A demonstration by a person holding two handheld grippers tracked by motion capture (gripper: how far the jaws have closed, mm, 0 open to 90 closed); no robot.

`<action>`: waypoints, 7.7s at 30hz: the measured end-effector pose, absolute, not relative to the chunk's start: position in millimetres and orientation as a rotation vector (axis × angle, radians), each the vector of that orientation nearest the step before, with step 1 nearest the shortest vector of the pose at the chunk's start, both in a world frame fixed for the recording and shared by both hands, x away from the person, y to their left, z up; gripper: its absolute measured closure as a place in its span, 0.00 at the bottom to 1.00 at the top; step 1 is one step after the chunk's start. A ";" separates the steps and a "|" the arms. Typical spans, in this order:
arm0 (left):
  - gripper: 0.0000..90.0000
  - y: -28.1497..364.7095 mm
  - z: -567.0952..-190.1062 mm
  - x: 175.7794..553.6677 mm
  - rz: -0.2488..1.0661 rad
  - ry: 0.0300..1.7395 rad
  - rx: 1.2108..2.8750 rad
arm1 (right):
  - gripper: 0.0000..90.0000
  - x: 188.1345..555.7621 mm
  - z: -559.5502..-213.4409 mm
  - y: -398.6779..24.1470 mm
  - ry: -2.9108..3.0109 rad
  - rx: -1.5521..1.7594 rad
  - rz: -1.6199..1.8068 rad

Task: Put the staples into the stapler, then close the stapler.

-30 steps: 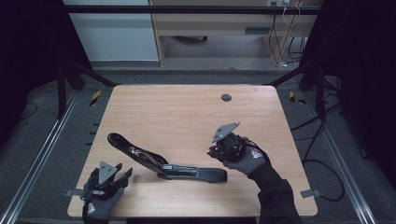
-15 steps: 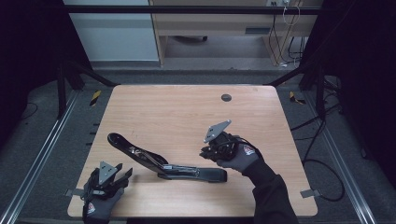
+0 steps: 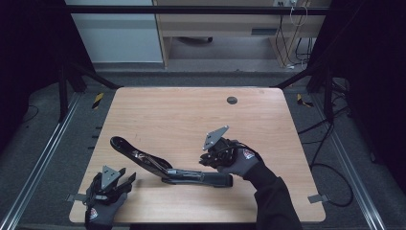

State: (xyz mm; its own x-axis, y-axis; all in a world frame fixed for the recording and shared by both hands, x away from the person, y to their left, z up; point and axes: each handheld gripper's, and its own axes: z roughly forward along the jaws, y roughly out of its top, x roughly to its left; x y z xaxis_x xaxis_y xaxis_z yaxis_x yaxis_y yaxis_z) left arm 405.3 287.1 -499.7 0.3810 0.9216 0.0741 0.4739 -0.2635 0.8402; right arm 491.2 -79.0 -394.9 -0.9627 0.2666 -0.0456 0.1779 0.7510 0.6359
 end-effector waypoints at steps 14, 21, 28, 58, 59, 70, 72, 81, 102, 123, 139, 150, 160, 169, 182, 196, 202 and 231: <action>0.59 286.6 -500.1 405.4 0.746 1.203 1.891 | 0.87 493.6 -402.8 -62.0 2.866 0.272 0.991; 0.59 286.8 -500.1 405.5 0.749 1.202 1.894 | 0.87 493.9 -408.8 -56.8 2.887 0.251 0.979; 0.59 287.0 -499.9 405.2 0.750 1.202 1.892 | 0.87 492.6 -413.7 -50.9 2.907 0.230 0.962; 0.59 287.1 -499.7 404.9 0.753 1.200 1.890 | 0.87 495.4 -432.5 -45.6 2.945 0.224 0.929; 0.59 287.2 -499.6 404.9 0.754 1.200 1.890 | 0.87 495.4 -432.3 -45.7 2.944 0.220 0.914; 0.59 287.2 -499.5 404.9 0.754 1.199 1.889 | 0.87 495.7 -434.1 -45.7 2.945 0.205 0.924; 0.59 287.2 -499.5 404.9 0.755 1.199 1.889 | 0.87 495.8 -434.1 -45.7 2.946 0.206 0.926; 0.59 287.0 -499.5 404.9 0.755 1.199 1.890 | 0.87 496.7 -434.7 -47.4 2.950 0.183 0.930; 0.59 288.0 -497.5 403.6 0.748 1.197 1.865 | 0.79 492.7 -422.7 -57.7 2.832 0.326 1.003; 0.58 291.4 -482.6 396.3 0.726 1.158 1.746 | 0.79 469.2 -411.1 -126.1 2.387 0.829 1.197; 0.53 297.1 -468.0 391.6 0.719 1.138 1.689 | 0.74 442.4 -454.4 -175.7 2.258 1.053 1.239; 0.50 296.1 -455.1 386.1 0.707 1.107 1.648 | 0.70 429.5 -473.4 -183.3 2.220 1.118 1.208; 0.49 296.8 -441.2 379.4 0.707 1.079 1.613 | 0.74 422.6 -480.8 -187.1 2.193 1.141 1.192; 0.47 293.5 -430.2 374.3 0.714 1.063 1.592 | 0.74 420.7 -482.4 -183.3 2.223 1.150 1.192; 0.46 287.8 -416.9 375.6 0.729 1.047 1.559 | 0.87 418.5 -483.2 -176.7 2.267 1.166 1.191; 0.45 280.7 -406.3 395.9 0.764 1.040 1.551 | 0.92 414.9 -485.4 -164.2 2.313 1.143 1.214; 0.46 276.5 -408.8 404.3 0.757 1.044 1.566 | 1.00 414.3 -487.8 -160.9 2.349 1.136 1.209; 0.63 266.3 -405.0 404.0 0.717 1.042 1.519 | 1.00 416.5 -496.2 -155.5 2.365 1.163 1.223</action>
